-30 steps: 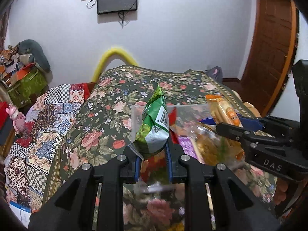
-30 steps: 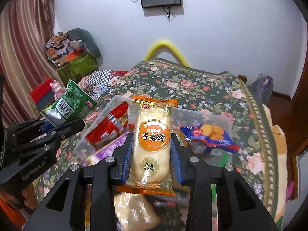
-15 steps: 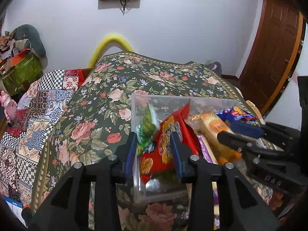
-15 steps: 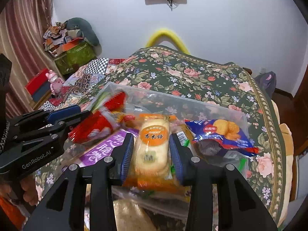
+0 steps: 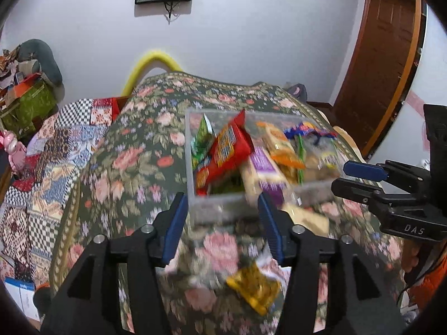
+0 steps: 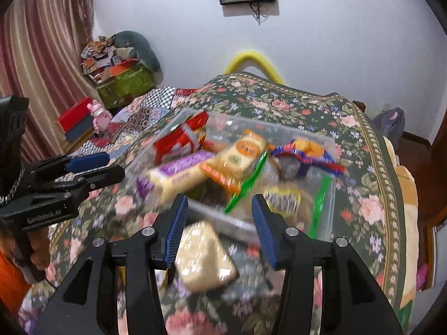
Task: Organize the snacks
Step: 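Grasp yellow chip bag with left tool while right tool grasps square wrapped bread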
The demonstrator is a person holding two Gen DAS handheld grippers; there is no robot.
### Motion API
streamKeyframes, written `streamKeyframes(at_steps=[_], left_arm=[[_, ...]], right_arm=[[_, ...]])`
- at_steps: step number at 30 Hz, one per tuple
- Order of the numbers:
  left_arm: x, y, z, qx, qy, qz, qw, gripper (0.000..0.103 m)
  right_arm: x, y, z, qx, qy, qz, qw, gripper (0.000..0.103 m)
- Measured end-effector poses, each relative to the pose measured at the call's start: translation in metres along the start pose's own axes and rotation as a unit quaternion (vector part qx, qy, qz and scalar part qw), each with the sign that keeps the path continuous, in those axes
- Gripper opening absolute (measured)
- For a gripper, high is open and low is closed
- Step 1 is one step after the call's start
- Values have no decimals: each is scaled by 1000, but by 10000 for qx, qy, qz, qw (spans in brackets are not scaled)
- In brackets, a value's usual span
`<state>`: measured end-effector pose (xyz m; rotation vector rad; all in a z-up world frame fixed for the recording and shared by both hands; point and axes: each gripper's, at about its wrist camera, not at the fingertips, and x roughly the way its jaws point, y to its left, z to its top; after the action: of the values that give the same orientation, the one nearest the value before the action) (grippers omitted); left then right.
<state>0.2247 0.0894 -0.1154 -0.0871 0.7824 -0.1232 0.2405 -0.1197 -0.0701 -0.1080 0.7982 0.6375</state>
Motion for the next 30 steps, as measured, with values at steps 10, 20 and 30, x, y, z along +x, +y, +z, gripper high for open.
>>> streamKeyframes(at_steps=[10, 20, 30], left_arm=[[10, -21, -50, 107, 478, -326, 9983, 72], [48, -33, -74, 185, 887, -362, 9952, 79], [60, -22, -83, -99, 780, -415, 9960, 48]], right_arm=[[31, 6, -36, -115, 627, 139, 9979, 55], [53, 8, -44, -279, 886, 119, 9956, 62], [53, 11, -49, -321, 840, 115, 9959, 58]])
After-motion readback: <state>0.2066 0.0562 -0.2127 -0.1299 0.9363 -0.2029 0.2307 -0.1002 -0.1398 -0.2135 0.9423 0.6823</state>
